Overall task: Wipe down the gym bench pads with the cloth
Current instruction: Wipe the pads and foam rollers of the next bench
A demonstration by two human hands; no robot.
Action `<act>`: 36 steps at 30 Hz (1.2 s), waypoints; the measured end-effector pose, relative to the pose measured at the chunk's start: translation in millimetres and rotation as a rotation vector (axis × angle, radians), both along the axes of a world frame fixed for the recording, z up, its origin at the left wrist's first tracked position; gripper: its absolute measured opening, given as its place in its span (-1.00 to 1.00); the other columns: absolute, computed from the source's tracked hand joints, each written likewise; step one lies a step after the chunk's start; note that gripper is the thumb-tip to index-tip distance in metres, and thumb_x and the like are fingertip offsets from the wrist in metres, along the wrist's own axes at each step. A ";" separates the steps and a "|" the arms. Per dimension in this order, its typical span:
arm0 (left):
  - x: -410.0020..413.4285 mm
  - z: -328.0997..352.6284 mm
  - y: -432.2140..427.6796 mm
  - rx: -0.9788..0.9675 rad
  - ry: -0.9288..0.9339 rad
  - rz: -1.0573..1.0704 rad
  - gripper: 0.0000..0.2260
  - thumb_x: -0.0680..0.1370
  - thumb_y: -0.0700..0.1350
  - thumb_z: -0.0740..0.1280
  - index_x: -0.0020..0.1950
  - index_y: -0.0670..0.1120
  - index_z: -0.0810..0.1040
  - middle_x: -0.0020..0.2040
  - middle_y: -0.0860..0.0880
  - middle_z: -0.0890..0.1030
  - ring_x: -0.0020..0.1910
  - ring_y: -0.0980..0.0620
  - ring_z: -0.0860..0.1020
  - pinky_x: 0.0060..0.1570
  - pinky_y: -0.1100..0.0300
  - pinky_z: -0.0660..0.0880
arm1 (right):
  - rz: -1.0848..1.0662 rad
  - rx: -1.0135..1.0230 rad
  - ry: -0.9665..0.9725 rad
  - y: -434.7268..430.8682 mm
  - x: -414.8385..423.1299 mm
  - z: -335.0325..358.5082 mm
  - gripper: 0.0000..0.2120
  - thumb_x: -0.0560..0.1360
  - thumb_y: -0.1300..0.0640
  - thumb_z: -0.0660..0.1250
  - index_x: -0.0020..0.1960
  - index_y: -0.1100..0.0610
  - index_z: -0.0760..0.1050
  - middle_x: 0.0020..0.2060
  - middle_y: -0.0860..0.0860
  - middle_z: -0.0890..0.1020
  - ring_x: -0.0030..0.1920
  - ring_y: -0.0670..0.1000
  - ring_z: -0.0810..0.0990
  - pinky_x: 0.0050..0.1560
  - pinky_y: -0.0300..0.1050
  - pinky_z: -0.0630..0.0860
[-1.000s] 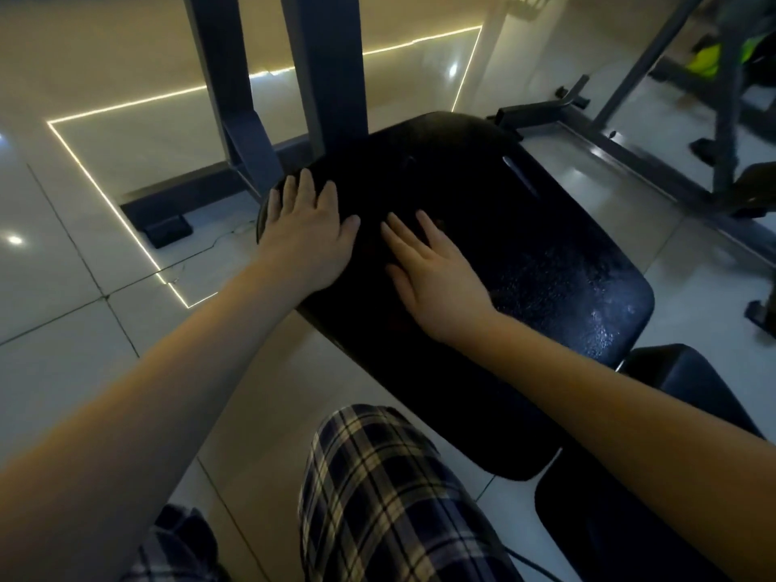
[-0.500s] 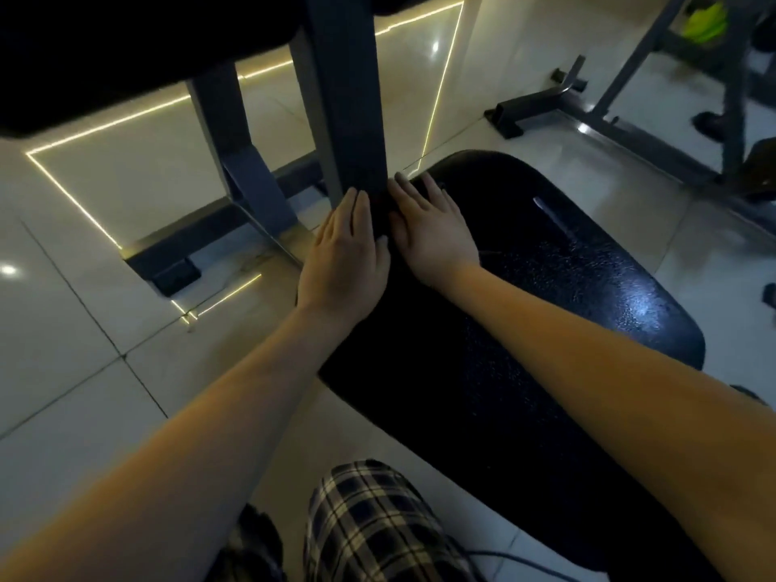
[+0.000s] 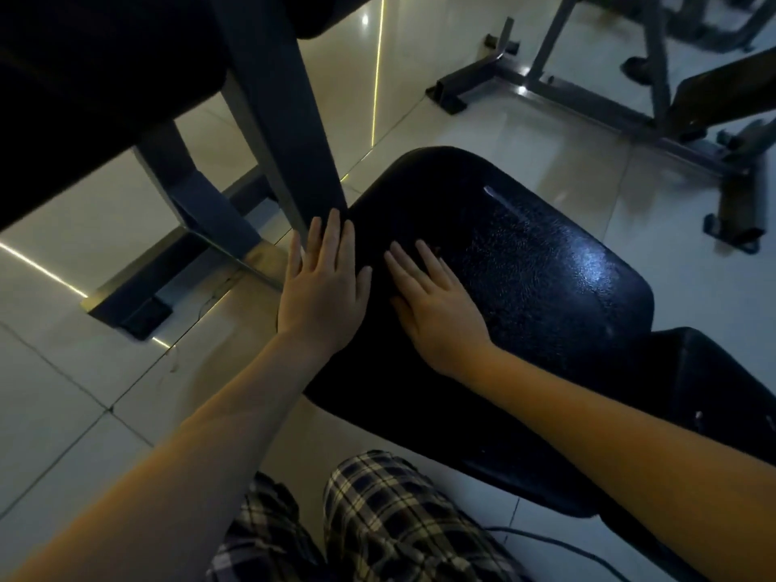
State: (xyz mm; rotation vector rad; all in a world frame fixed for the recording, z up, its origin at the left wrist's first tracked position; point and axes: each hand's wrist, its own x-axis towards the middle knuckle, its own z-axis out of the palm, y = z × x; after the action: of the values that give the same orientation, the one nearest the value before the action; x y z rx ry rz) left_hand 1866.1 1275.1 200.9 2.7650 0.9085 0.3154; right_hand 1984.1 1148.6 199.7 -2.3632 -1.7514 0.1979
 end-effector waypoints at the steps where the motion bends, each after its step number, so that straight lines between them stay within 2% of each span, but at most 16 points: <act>1: 1.2 -0.1 -0.1 0.047 0.009 -0.061 -0.45 0.66 0.06 -0.06 0.57 -0.22 0.14 0.61 -0.19 0.06 0.59 -0.14 0.02 0.53 -0.08 -0.13 | 0.009 0.002 -0.004 -9.5 -1.2 -1.7 -0.40 0.60 -0.15 -0.19 0.58 0.06 0.03 0.57 -0.04 0.06 0.57 0.04 -0.12 0.55 0.00 -0.13; 4: 6.1 0.7 6.3 0.148 0.085 -0.220 -0.43 0.65 0.06 -0.10 0.53 -0.25 0.26 0.59 -0.22 0.14 0.58 -0.14 0.10 0.53 -0.12 -0.05 | 0.041 0.007 0.023 -0.4 10.7 -1.2 -0.42 0.61 -0.13 -0.15 0.57 0.08 0.10 0.56 -0.02 0.13 0.56 0.06 -0.06 0.54 0.01 -0.09; 7: 18.1 7.9 22.2 0.037 0.160 -0.199 -0.45 0.68 0.06 -0.08 0.60 -0.22 0.05 0.62 -0.19 0.00 0.60 -0.08 -0.03 0.56 0.01 -0.15 | -0.049 -0.002 0.014 43.3 29.9 2.4 -0.48 0.67 -0.07 -0.08 0.58 0.05 0.02 0.57 -0.05 0.04 0.57 0.04 -0.12 0.56 0.02 -0.11; 10: 36.9 9.2 34.0 -0.044 0.160 -0.117 -0.41 0.68 0.06 -0.02 0.61 -0.20 -0.13 0.62 -0.17 -0.11 0.60 -0.05 -0.11 0.56 0.06 -0.17 | -0.135 -0.002 0.004 89.3 54.4 7.9 -0.51 0.69 -0.03 -0.09 0.59 0.04 -0.03 0.58 -0.06 -0.01 0.57 0.03 -0.15 0.54 0.00 -0.16; 13: 41.7 8.4 34.2 -0.065 0.135 -0.075 -0.35 0.67 0.12 0.00 0.61 -0.17 -0.18 0.61 -0.16 -0.23 0.60 -0.07 -0.15 0.57 0.02 -0.12 | -0.213 0.038 0.030 128.4 76.4 13.5 -0.52 0.69 -0.01 -0.09 0.58 0.07 0.04 0.58 -0.02 0.07 0.57 0.07 -0.08 0.54 0.05 -0.11; 15: 37.9 9.0 33.9 -0.039 0.127 -0.109 -0.36 0.66 0.11 -0.02 0.61 -0.18 -0.17 0.61 -0.14 -0.24 0.60 -0.06 -0.17 0.57 0.01 -0.17 | -0.270 0.040 0.046 144.3 83.5 16.2 -0.52 0.69 0.00 -0.08 0.58 0.08 0.07 0.57 0.01 0.11 0.57 0.10 -0.07 0.54 0.08 -0.09; 19: 36.5 8.6 36.8 -0.050 0.114 -0.120 -0.41 0.67 0.02 0.01 0.61 -0.19 -0.13 0.62 -0.13 -0.12 0.60 -0.02 -0.14 0.55 0.11 -0.23 | -0.241 0.032 0.036 132.9 80.7 16.4 -0.52 0.69 -0.01 -0.09 0.58 0.06 0.03 0.58 0.00 0.08 0.58 0.08 -0.10 0.55 0.07 -0.12; 23: 37.6 5.6 36.0 -0.074 0.076 -0.103 -0.41 0.67 -0.01 0.03 0.61 -0.19 -0.13 0.62 -0.15 -0.08 0.60 -0.01 -0.10 0.54 0.14 -0.21 | -0.205 -0.007 0.050 74.9 55.8 9.2 -0.50 0.67 -0.04 -0.10 0.59 0.02 -0.02 0.58 -0.05 0.01 0.57 0.04 -0.17 0.56 0.03 -0.17; 25: 36.5 5.8 35.2 -0.066 0.078 -0.119 -0.43 0.65 0.03 -0.06 0.61 -0.18 -0.06 0.62 -0.13 -0.06 0.60 -0.01 -0.11 0.53 0.16 -0.23 | -0.163 0.010 0.041 35.8 39.5 3.9 -0.46 0.63 -0.12 -0.16 0.58 0.00 -0.01 0.57 -0.06 0.03 0.57 0.03 -0.15 0.56 0.04 -0.13; 29: 37.3 5.0 34.2 -0.039 0.092 -0.163 -0.28 0.50 0.13 -0.26 0.61 -0.19 0.00 0.62 -0.14 -0.03 0.60 -0.05 -0.10 0.51 0.14 -0.26 | -0.059 -0.019 0.049 -15.1 28.4 -5.2 -0.37 0.58 -0.27 -0.36 0.56 -0.03 -0.05 0.56 -0.09 0.02 0.56 0.01 -0.18 0.53 -0.03 -0.18; 32: 39.4 3.2 36.2 -0.034 0.098 -0.150 -0.27 0.49 0.14 -0.26 0.61 -0.17 0.00 0.62 -0.12 -0.02 0.60 -0.05 -0.09 0.50 0.12 -0.25 | -0.038 -0.006 0.026 5.4 39.5 -4.3 -0.42 0.62 -0.20 -0.22 0.57 0.00 0.03 0.56 -0.07 0.07 0.55 0.03 -0.15 0.53 0.01 -0.14; 36: 38.8 4.3 37.6 -0.057 0.090 -0.149 -0.26 0.47 0.15 -0.26 0.61 -0.15 -0.04 0.63 -0.10 -0.06 0.60 0.00 -0.11 0.49 0.16 -0.28 | -0.092 0.005 0.025 77.8 72.3 4.5 -0.49 0.67 -0.05 -0.07 0.58 0.02 -0.01 0.57 -0.07 0.01 0.57 0.02 -0.17 0.56 0.06 -0.13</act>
State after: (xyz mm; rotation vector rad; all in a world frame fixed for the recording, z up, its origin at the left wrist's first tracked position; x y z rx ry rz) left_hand 1905.0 1312.7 205.2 2.7930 0.7136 0.1394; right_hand 2056.3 1226.4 204.2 -2.4206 -1.6260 0.2075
